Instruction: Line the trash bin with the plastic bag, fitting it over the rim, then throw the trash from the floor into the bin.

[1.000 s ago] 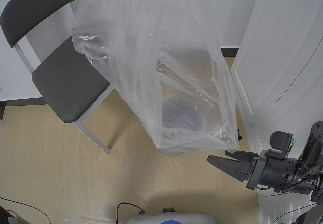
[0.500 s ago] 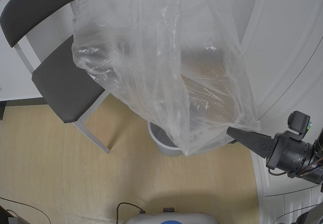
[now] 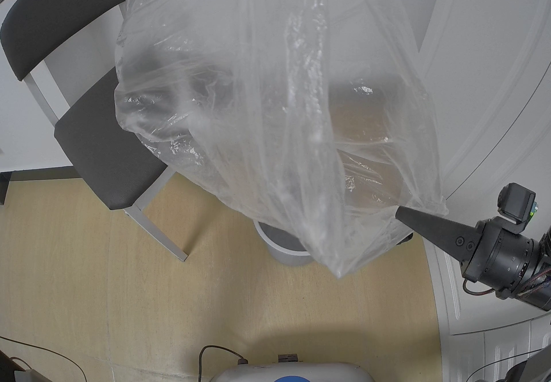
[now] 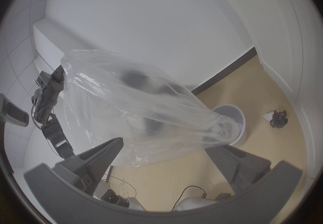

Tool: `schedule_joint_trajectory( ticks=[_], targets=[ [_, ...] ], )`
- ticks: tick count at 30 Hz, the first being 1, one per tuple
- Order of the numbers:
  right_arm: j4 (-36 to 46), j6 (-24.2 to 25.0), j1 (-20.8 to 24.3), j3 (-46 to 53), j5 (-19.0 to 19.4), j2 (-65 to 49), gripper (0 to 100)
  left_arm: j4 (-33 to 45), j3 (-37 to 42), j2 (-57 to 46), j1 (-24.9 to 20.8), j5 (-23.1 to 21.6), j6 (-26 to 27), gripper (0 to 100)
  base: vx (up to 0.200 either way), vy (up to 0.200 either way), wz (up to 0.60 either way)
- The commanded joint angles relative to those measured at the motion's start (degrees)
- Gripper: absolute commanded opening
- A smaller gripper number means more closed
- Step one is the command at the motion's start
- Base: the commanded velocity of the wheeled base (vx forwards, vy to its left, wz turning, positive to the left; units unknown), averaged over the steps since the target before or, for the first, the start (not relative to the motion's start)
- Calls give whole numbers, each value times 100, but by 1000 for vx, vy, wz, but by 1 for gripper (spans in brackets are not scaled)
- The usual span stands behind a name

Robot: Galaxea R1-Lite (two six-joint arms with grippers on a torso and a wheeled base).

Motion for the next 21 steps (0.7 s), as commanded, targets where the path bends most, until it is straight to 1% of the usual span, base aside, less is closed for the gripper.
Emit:
schedule_joint_trajectory(
  ticks=[1,7,11,13,15,17,21],
  targets=[
    [-2,69,-92,-26,1,121,100,-12,-6,21,-80,5,1,0,0,0,0],
    [24,131,-276,-132,-7,428,100,-38,-6,21,-106,-3,1,0,0,0,0],
    [209,148,-443,-237,-7,569,100,-38,3,12,-106,-3,1,0,0,0,0],
    [446,245,-549,-360,1,569,100,-38,3,12,-115,-3,-8,0,0,0,0],
    [525,386,-610,-413,1,569,100,-47,3,12,-115,-3,-8,0,0,0,0],
    [525,394,-689,-413,10,578,100,-47,3,12,-115,-3,-8,0,0,0,0],
    [534,403,-953,-431,177,613,100,-109,29,12,-115,-3,1,0,0,0,0]
  ],
)
